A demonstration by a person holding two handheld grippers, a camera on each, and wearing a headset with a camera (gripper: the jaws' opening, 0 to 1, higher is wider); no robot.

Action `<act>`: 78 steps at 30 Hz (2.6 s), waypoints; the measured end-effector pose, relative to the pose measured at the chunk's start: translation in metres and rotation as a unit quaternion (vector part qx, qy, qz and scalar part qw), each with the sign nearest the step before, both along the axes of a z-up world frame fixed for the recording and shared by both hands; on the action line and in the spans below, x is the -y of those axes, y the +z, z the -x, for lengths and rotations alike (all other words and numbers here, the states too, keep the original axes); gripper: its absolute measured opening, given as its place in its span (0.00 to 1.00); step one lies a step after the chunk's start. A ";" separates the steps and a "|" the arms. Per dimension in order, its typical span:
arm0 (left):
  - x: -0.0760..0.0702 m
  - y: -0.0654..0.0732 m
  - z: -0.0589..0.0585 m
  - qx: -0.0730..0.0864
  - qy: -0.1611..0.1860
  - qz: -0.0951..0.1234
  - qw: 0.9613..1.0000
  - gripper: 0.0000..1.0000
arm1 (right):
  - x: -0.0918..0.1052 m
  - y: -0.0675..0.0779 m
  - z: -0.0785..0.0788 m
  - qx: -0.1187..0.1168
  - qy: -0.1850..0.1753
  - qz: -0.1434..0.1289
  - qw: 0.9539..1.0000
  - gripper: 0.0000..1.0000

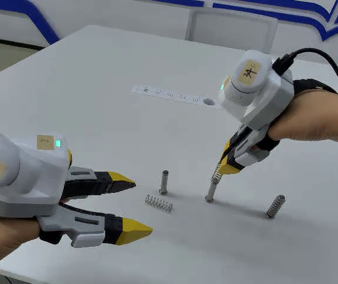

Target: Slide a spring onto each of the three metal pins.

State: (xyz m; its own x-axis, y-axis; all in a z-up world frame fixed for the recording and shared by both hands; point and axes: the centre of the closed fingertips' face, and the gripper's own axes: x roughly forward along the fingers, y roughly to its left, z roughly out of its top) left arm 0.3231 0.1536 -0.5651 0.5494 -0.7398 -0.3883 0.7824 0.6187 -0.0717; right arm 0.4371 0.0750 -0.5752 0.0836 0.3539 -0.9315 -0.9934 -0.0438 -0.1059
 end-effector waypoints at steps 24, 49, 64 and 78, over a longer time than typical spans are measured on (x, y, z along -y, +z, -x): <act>0.001 -0.001 0.001 -0.002 -0.003 -0.002 1.000 0.52 | 0.001 -0.042 -0.002 -0.016 -0.021 0.034 0.999 0.12; 0.002 -0.003 0.002 -0.005 -0.004 -0.004 1.000 0.52 | -0.001 -0.037 -0.004 0.005 -0.009 0.019 1.000 0.17; 0.002 -0.003 0.002 -0.005 -0.004 -0.005 1.000 0.52 | -0.033 -0.028 0.018 0.002 0.013 -0.016 1.000 0.18; 0.002 -0.004 0.003 -0.007 -0.005 -0.005 1.000 0.52 | -0.062 -0.057 0.042 -0.034 0.009 -0.037 0.999 0.17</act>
